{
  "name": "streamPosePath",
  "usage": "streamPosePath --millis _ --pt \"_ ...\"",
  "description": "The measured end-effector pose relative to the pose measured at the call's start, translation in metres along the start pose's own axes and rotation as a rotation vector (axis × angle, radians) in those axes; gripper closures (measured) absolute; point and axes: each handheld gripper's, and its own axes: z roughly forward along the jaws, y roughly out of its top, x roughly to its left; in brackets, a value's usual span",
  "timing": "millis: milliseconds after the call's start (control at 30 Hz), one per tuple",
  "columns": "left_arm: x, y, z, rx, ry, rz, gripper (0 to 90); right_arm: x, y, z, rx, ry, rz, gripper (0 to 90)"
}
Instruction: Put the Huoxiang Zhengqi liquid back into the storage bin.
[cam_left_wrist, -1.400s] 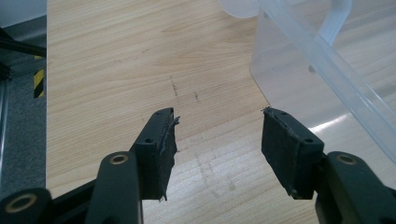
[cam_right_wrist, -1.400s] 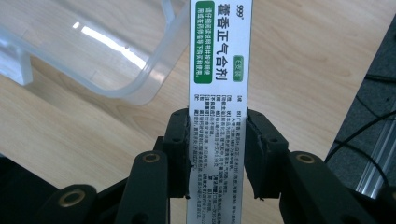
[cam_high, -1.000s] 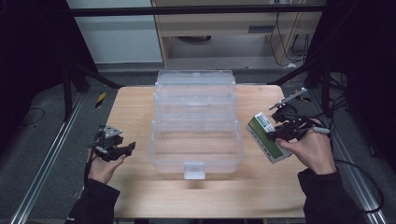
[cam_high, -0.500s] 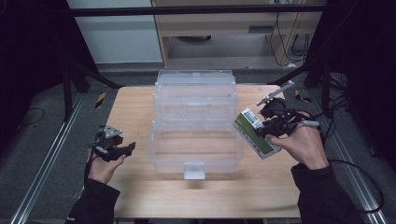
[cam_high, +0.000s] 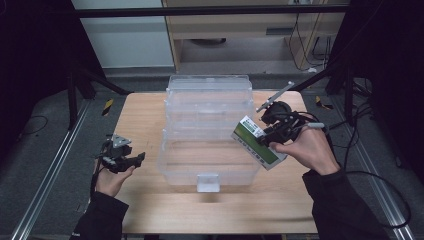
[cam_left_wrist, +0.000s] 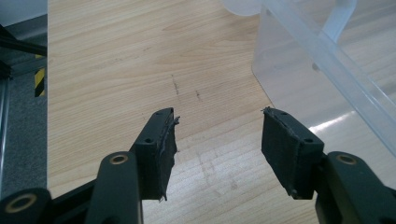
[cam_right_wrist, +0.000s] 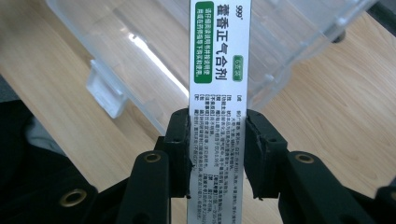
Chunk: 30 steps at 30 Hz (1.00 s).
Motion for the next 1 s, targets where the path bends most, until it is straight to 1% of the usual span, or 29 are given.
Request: streamPosePath --millis 100,167,333,433,500,567,667,733,833,1000 --pt "0.0 0.0 0.0 0.001 0.0 -0.001 43.8 -0.001 0.006 0.004 -0.013 0.022 -0.026 65.0" --pt "0.001 0.0 0.0 0.002 0.0 -0.002 43.8 -0.003 0.01 0.007 -0.018 0.028 -0.041 65.0" --pt "0.0 0.0 0.001 0.002 -0.002 -0.001 43.8 -0.003 0.018 0.012 -0.016 0.034 -0.12 65.0" --pt "0.0 0.0 0.001 0.002 -0.002 -0.001 43.8 -0.005 0.021 0.016 -0.018 0.058 -0.154 64.9" --pt "0.001 0.0 0.001 0.004 -0.001 -0.001 43.8 -0.004 0.023 0.019 -0.019 0.087 -0.173 64.9" --pt "0.001 -0.001 0.001 0.005 0.0 -0.004 43.8 -0.004 0.025 0.023 -0.017 0.102 -0.189 64.9" --pt "0.002 -0.001 0.001 0.004 0.0 -0.006 43.8 -0.003 0.028 0.027 -0.014 0.114 -0.218 64.9" --pt "0.002 -0.001 0.001 0.003 0.0 -0.006 43.8 -0.002 0.03 0.03 -0.009 0.134 -0.241 64.9" --pt "0.002 -0.001 0.001 0.005 0.0 -0.006 43.8 -0.001 0.032 0.033 -0.011 0.151 -0.271 64.9" --pt "0.003 -0.001 0.001 0.006 0.0 -0.006 43.8 0.0 0.038 0.038 -0.007 0.167 -0.328 64.9"
